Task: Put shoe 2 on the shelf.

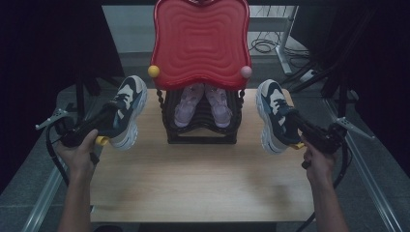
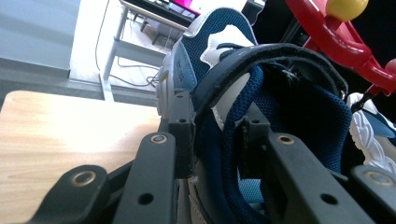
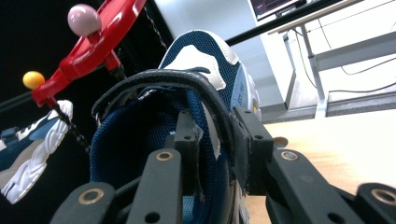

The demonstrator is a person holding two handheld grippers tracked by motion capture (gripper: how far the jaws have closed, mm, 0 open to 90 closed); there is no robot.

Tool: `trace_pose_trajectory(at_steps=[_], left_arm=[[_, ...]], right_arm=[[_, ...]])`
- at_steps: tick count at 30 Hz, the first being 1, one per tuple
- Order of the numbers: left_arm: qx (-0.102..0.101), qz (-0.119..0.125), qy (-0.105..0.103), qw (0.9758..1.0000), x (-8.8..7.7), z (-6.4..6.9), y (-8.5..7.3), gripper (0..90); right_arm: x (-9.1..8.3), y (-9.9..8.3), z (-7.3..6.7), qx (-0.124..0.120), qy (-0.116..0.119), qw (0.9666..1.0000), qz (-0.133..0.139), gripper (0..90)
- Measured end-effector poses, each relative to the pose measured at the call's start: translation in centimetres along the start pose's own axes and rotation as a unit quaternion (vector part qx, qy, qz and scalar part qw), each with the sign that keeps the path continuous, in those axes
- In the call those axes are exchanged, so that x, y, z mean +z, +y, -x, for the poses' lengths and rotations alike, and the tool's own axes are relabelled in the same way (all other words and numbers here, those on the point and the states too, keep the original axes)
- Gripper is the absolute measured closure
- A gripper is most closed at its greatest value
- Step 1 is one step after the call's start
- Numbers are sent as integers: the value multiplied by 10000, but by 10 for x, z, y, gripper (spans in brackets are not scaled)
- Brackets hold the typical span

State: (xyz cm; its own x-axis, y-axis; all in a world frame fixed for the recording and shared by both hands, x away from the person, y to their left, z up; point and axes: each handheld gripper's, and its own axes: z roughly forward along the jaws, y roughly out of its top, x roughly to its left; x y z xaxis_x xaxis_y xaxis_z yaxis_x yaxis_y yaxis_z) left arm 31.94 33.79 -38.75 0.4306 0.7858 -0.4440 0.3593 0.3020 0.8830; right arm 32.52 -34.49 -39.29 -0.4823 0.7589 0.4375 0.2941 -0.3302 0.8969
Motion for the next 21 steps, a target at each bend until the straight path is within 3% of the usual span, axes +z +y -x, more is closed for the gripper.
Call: trace_pose_trajectory(at_steps=[21], left_arm=[[40,244,-48,9997,2,5,24,726]], right_arm=[[9,37,-14,-52,-35,9996,262,731]])
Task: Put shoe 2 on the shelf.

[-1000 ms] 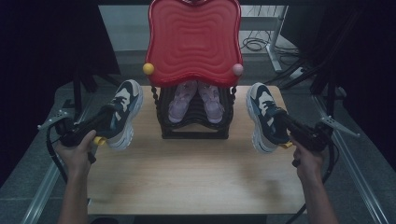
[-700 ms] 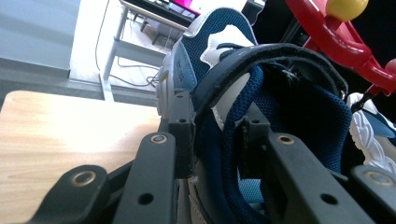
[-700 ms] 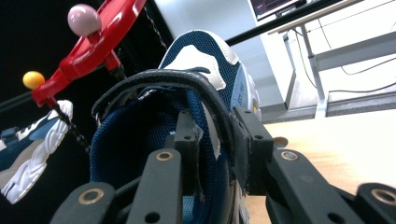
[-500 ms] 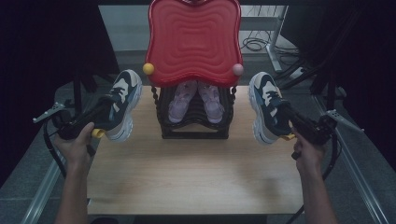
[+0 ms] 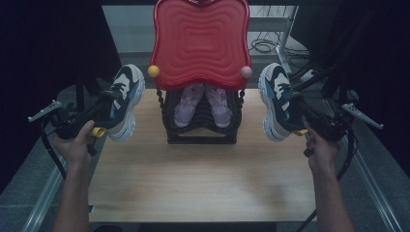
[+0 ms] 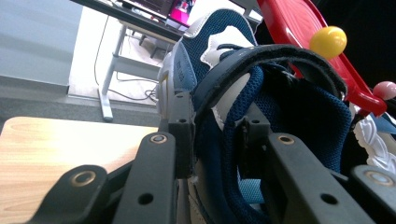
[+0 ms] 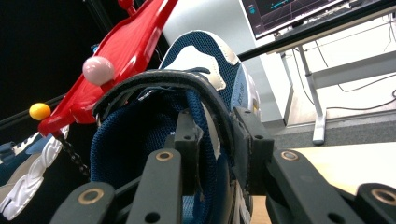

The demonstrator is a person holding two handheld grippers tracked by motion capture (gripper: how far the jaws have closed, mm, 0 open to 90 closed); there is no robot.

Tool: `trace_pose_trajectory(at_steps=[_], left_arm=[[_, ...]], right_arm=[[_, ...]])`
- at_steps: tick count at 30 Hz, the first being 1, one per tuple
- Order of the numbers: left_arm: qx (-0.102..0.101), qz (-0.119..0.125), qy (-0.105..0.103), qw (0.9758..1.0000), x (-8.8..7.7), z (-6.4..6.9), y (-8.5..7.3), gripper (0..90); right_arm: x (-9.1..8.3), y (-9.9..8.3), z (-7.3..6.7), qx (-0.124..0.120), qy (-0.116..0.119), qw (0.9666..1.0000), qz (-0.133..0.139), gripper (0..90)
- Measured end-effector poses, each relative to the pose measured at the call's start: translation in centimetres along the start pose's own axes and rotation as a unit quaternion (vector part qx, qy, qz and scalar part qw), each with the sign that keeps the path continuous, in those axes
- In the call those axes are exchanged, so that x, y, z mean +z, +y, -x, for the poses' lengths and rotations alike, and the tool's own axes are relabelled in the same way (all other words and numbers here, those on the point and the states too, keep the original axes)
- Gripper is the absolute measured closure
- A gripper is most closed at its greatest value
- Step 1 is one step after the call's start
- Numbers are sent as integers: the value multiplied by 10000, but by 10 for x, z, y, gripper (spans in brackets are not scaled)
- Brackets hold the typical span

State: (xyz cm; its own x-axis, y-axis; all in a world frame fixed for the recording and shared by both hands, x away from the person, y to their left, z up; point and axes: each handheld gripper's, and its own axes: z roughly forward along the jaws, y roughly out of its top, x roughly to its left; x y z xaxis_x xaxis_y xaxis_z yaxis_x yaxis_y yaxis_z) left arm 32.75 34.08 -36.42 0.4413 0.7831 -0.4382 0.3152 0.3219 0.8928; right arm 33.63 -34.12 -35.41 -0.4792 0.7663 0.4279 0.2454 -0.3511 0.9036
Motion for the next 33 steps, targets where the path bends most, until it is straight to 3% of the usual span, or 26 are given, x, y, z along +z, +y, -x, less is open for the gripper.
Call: trace_pose_trajectory(at_steps=[16,25,33], left_arm=[[2,143,-13,9999,9,5,28,725],[132,230,-4,9996,10,17,48,725],[180,267,-28,9995,10,26,63,724]], right_arm=[[6,27,-19,-152,69,9998,121,729],[13,48,-31,14,181,9994,299,728],[21,65,-47,-122,187,9993,301,728]])
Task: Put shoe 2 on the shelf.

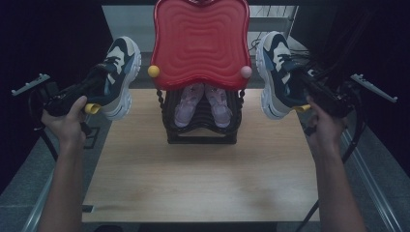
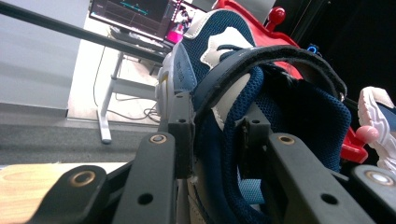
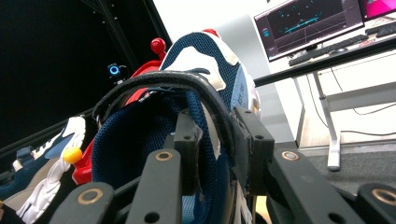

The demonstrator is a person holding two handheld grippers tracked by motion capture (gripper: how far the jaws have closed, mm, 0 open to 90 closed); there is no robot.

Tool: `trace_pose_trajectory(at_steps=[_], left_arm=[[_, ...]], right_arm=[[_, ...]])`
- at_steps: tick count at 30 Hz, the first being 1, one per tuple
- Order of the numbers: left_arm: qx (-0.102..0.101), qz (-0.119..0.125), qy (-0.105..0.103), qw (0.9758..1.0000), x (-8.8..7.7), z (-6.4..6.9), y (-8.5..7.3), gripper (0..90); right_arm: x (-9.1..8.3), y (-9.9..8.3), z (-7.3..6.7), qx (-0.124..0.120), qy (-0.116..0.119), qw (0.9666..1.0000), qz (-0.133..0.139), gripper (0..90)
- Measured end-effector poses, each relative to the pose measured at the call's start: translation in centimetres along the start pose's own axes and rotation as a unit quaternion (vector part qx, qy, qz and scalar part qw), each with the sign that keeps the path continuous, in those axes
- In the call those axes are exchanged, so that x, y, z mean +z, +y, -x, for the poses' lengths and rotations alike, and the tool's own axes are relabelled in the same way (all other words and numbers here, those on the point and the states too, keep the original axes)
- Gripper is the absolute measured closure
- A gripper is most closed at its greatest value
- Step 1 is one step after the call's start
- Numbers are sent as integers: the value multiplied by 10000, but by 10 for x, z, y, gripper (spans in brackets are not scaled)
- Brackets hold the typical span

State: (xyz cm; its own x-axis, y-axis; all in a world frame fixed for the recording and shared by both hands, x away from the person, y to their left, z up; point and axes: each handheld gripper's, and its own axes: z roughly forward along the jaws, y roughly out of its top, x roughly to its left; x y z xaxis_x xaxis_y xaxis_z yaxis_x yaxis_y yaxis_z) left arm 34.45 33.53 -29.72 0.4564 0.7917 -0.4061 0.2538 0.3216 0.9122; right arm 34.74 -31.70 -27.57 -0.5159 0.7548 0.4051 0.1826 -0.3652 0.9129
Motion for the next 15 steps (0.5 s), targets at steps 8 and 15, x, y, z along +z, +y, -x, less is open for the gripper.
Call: trace_pose_trajectory(at_steps=[8,15], left_arm=[[104,72,-30,9999,2,11,14,724],[112,102,-32,9999,9,19,26,723]], right_arm=[[9,14,-10,-52,-2,10000,10,727],[18,24,-16,-85,-24,10000,-19,727]])
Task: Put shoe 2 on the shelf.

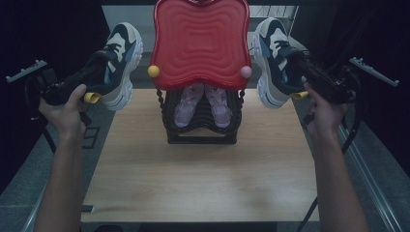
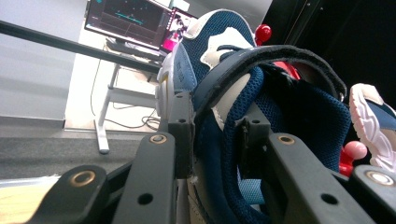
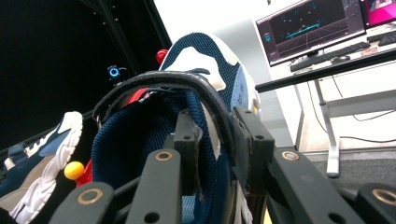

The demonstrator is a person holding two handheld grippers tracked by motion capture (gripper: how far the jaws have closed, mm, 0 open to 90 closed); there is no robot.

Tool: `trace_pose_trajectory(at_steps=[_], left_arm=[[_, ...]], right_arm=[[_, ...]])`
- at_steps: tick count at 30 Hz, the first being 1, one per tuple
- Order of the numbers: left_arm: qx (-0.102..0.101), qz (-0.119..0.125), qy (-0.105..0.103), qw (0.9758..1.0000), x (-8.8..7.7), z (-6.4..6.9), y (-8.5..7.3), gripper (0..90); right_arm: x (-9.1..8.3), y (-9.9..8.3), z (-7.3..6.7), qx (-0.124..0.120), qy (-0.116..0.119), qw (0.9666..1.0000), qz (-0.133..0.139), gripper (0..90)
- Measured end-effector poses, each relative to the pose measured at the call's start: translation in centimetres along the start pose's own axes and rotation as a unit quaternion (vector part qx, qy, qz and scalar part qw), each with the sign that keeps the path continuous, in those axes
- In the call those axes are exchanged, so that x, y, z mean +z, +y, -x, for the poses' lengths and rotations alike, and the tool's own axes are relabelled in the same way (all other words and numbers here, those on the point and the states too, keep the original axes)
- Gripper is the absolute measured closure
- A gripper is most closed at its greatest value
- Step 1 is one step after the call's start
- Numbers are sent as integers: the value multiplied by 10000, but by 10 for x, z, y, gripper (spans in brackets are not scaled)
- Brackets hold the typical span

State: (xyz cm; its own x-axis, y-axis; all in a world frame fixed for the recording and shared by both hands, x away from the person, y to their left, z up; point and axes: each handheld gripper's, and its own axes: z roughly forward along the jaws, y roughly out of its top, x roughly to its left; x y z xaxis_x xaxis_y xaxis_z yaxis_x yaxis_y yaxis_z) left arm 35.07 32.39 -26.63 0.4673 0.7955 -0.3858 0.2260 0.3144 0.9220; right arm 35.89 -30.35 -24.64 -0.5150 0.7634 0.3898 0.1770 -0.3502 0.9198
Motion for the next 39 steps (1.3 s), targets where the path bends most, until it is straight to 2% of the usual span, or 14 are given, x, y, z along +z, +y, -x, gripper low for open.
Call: trace_pose_trajectory(at_steps=[6,11,17,22,28,39], left_arm=[[46,29,-39,10000,5,10,10,723],[77,4,-60,10000,10,19,18,723],[85,10,-130,9999,16,30,26,723],[52,95,-223,9997,22,38,32,723],[111,50,-267,9996,34,50,39,723],[102,30,-299,9995,48,60,46,723]], right_arm=[[9,7,-6,-78,6,10000,-54,727],[12,11,-14,-175,16,9998,22,726],[18,18,-18,-45,94,9999,17,726],[24,24,-23,-69,93,9999,-51,726],[35,29,-31,-101,110,9998,-89,726],[53,31,-46,-47,223,9996,-180,726]])
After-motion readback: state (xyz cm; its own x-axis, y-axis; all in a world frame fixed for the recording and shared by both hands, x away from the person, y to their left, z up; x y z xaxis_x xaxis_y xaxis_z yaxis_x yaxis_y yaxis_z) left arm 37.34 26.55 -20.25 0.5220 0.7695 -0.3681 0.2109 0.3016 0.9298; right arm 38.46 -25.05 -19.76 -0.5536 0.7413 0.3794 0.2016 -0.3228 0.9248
